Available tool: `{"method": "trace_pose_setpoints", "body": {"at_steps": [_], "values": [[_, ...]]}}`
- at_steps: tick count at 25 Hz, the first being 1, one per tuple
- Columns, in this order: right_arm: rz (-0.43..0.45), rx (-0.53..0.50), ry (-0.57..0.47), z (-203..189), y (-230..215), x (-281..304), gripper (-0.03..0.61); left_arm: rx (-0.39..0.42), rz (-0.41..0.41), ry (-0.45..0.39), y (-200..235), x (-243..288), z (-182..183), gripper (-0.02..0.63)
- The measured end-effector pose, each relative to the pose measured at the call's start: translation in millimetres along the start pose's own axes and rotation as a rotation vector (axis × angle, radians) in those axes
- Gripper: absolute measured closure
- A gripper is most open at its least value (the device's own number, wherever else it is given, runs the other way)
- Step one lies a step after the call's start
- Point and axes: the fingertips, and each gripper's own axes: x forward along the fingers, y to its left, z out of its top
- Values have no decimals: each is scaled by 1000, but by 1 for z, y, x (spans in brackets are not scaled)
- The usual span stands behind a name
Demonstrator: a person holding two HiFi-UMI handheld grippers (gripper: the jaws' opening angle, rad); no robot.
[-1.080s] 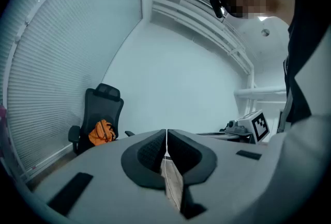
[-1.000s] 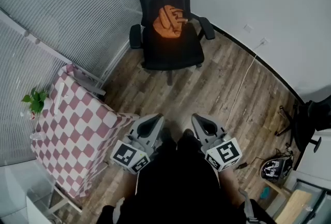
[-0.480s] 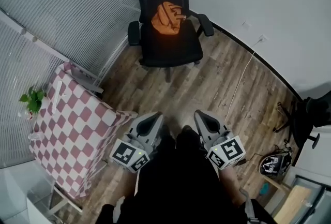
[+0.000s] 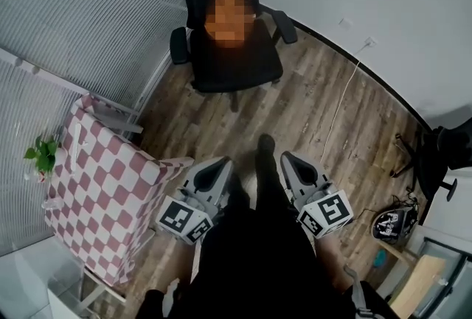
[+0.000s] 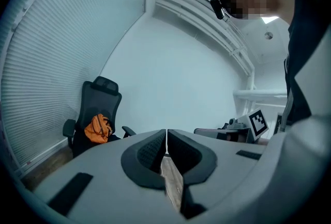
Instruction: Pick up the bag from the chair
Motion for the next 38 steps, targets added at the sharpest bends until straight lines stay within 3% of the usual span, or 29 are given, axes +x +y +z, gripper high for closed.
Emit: {"method": "trace_pose_setpoints", "body": {"at_steps": [12, 17, 24, 30, 38], "values": [[47, 14, -61, 56, -103, 63, 558, 58, 45, 34, 19, 106, 41, 580], [78, 15, -83, 81, -155, 81, 558, 45, 101, -18, 32, 160, 72, 579], [128, 34, -66, 93, -216, 102, 558, 36, 192, -24, 44, 212, 85, 579], [167, 40, -36, 96, -237, 129, 558, 19, 244, -26, 57, 226, 90, 578], [181, 26, 5, 99, -227, 176, 558, -10, 279, -56, 107, 223, 102, 580]]}}
